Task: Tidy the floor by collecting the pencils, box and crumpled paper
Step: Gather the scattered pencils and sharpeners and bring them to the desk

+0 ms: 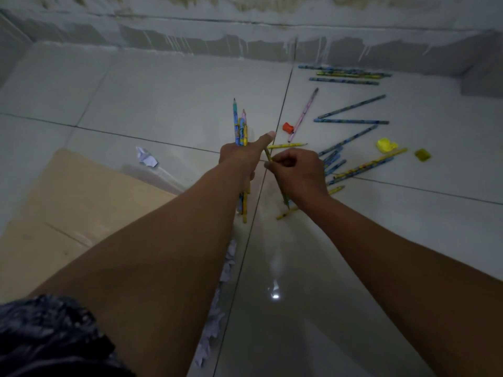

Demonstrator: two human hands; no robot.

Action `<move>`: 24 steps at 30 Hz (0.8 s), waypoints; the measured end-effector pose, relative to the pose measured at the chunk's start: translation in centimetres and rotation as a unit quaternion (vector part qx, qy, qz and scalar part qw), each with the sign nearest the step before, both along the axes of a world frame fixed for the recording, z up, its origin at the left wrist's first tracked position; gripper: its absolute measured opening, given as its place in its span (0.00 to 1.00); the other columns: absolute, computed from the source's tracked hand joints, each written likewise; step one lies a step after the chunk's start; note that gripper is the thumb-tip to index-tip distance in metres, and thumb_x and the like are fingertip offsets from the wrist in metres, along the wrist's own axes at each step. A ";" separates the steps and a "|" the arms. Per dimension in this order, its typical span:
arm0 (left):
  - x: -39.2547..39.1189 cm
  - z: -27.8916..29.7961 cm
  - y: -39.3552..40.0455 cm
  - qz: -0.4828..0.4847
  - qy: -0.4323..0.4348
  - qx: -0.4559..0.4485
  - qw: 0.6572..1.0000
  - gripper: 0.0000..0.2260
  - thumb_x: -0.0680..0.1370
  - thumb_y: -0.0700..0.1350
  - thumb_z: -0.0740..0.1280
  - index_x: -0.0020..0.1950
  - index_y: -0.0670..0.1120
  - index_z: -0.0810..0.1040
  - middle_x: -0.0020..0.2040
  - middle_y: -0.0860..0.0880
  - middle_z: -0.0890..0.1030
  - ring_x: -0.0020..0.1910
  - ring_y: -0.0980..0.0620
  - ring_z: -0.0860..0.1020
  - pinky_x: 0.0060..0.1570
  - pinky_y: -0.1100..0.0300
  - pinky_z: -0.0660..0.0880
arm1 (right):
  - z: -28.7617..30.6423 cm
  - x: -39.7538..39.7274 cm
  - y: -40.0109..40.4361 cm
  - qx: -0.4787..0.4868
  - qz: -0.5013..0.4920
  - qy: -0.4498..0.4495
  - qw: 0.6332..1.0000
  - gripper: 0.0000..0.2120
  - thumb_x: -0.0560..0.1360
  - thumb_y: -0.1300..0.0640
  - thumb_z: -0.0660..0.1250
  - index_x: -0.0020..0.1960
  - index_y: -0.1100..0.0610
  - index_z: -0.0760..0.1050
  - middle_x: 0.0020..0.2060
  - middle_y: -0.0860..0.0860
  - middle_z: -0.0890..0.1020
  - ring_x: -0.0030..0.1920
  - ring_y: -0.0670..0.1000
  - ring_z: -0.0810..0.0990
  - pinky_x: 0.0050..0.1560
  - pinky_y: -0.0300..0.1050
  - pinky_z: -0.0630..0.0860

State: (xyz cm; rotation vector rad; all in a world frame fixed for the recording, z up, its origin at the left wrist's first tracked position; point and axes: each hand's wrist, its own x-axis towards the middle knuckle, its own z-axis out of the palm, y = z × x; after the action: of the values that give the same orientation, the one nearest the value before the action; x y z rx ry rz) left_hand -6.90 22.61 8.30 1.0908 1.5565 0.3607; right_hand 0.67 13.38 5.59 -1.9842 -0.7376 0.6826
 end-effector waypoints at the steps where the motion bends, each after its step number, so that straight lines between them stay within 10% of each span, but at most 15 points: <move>1: 0.6 0.1 -0.2 -0.007 -0.013 -0.007 1.000 0.30 0.65 0.60 0.80 0.53 0.39 0.78 0.31 0.47 0.71 0.23 0.52 0.65 0.26 0.62 0.68 | 0.2 0.3 -0.1 0.014 -0.002 -0.002 1.000 0.08 0.69 0.51 0.77 0.45 0.54 0.84 0.36 0.44 0.84 0.38 0.40 0.81 0.40 0.34 0.76; 10: 5.0 -1.1 -2.0 -0.013 -0.013 -0.009 1.000 0.18 0.76 0.58 0.71 0.38 0.45 0.80 0.29 0.48 0.71 0.24 0.51 0.66 0.29 0.60 0.69 | 0.0 4.7 -3.3 0.062 -0.006 -0.044 0.997 0.05 0.75 0.54 0.71 0.48 0.54 0.84 0.39 0.45 0.83 0.39 0.39 0.80 0.41 0.27 0.75; 18: 6.5 -3.6 -3.0 -0.011 0.028 0.014 0.999 0.23 0.76 0.64 0.67 0.51 0.44 0.72 0.40 0.48 0.74 0.39 0.50 0.73 0.50 0.55 0.76 | -3.5 8.3 -8.1 -0.136 0.180 -0.220 0.949 0.10 0.73 0.55 0.69 0.53 0.52 0.83 0.52 0.52 0.83 0.55 0.58 0.79 0.55 0.52 0.76; 24: 6.6 -4.7 -4.2 0.045 -0.006 0.011 0.999 0.20 0.76 0.61 0.69 0.39 0.44 0.74 0.30 0.47 0.75 0.26 0.49 0.75 0.34 0.57 0.76 | -4.7 8.1 -8.4 -0.175 0.260 -0.299 0.901 0.10 0.78 0.52 0.63 0.54 0.49 0.81 0.53 0.51 0.79 0.58 0.58 0.75 0.54 0.53 0.68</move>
State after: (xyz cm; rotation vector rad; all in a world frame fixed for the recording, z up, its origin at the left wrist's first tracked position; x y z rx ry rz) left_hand -0.33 18.43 3.60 1.0364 1.5978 0.4443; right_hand 8.78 4.96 0.86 -2.3762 -1.6586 0.5197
